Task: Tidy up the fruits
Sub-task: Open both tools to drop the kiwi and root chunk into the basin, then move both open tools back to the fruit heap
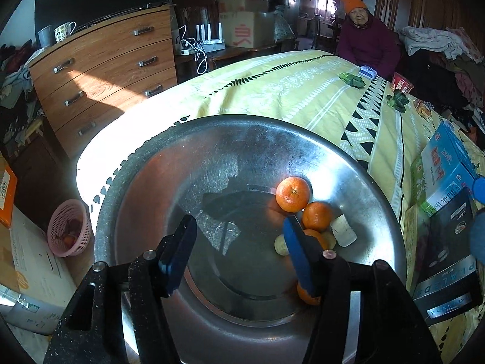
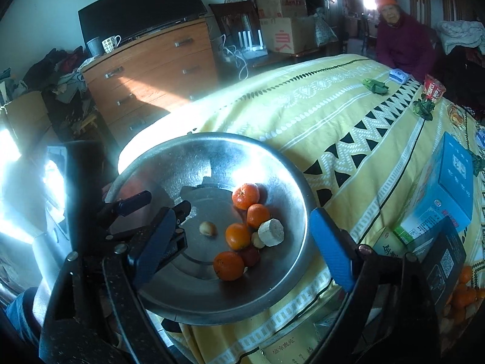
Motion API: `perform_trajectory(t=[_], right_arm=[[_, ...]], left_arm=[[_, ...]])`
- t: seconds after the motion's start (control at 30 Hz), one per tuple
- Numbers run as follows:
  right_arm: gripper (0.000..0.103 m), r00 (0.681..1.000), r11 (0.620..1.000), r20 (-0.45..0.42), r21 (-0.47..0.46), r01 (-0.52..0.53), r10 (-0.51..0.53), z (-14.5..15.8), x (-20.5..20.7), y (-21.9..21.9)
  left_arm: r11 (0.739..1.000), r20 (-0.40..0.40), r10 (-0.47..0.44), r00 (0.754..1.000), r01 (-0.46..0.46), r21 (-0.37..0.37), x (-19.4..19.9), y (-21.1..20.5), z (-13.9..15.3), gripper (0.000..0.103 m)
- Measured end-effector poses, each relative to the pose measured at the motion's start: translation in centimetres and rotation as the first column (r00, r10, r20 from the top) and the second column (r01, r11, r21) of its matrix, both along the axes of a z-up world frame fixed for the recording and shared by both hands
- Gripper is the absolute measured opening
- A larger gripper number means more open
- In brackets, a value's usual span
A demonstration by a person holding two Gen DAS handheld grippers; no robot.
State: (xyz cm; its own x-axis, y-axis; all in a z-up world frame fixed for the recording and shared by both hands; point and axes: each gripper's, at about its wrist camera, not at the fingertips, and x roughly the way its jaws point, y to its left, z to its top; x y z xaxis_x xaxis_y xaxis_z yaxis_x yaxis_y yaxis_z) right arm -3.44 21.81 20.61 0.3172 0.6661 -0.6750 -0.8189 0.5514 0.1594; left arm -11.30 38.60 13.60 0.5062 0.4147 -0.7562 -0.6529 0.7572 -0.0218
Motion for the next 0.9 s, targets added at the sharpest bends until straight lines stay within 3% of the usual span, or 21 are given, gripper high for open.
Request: perform_trajectory(t=[0.23,0.43,0.57,0.9], right_arm=[[0.091,0.994,0.996,0.1,0.077,0.043,-0.051,2.8,-2.1,-5.3],[0.091,0.981,0.989,0.148,0.091,0.116,-0.129,2.7,-3.5,-11.5],[0.091,0.97,0.979,0.14,0.069,0.192,-0.2,1.0,-3.5,-15.9],[0.091,0.908,0.908,0.02,-0.003,0.418,-0.418,-3.7,-2.6,-28.1]], left_arm=[[0.999,0.039,-0.031,0.999,0.029,0.043,-0.1,-2.4,2.9,0.061],[0.991,0.076,-0.096,0.992,0.088,0.102,0.9,-6.3,6.0,0.061],[0.977,0.101,-0.158,0.982,0.141,0.163,2.2,-10.7,7.8,0.076],[0.923,0.096,-0.351,0.932,0.327,0.202,7.1,-22.1,9.2,0.076]])
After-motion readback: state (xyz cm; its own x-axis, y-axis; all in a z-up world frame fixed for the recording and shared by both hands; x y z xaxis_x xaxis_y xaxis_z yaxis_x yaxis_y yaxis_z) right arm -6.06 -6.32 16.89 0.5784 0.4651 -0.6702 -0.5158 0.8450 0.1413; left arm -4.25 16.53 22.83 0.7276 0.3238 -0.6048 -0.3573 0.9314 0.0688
